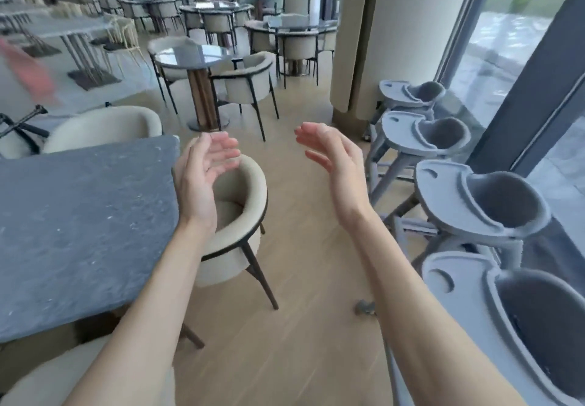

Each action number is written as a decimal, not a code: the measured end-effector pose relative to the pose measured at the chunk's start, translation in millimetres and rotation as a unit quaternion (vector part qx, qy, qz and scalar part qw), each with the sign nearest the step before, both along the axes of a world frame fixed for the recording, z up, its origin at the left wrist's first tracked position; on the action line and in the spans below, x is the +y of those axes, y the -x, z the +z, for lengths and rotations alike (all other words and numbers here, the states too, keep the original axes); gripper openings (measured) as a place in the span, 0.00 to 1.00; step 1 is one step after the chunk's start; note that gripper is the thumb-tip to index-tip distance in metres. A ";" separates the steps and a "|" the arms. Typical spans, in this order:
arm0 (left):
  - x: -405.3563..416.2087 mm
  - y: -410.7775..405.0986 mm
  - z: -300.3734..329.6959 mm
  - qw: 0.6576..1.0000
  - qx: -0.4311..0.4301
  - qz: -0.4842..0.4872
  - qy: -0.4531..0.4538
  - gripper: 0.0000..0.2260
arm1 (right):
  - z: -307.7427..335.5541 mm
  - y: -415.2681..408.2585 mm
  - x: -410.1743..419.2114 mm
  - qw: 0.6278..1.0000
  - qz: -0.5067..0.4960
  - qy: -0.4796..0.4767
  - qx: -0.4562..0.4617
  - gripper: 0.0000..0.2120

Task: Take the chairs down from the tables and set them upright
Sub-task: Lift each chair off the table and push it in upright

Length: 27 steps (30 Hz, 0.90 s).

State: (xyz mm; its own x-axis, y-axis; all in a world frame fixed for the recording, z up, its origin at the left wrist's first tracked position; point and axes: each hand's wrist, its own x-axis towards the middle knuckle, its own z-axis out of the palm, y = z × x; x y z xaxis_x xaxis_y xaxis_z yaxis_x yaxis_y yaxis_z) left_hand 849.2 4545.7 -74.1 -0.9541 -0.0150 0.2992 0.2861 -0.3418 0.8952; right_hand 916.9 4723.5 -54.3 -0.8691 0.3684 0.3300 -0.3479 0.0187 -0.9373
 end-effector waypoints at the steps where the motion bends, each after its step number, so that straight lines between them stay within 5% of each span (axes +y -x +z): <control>1: 12.0 15.5 3.7 1.000 -0.004 0.019 -0.003 0.18 | 2.7 21.2 16.6 1.000 0.020 0.000 -0.002 0.19; 11: 92.0 171.3 -11.3 0.975 -0.031 0.220 -0.006 0.17 | -9.4 261.3 117.3 0.984 0.178 0.006 0.000 0.18; 19: 142.7 389.4 -39.2 0.947 -0.046 0.309 -0.073 0.18 | -8.1 499.4 133.7 0.952 0.300 -0.050 -0.025 0.17; 27: 165.9 574.2 -19.0 0.925 -0.059 0.373 -0.037 0.17 | 0.4 720.1 169.0 0.932 0.356 -0.046 -0.040 0.14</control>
State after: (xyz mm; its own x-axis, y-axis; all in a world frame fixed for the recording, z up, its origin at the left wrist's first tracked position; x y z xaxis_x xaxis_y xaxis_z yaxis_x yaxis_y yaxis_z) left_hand 275.0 4711.6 -93.1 -0.6955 -0.6993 0.1650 0.3682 -0.1497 0.9176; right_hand 196.8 4892.5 -53.9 -0.9053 -0.3388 0.2561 -0.2328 -0.1087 -0.9664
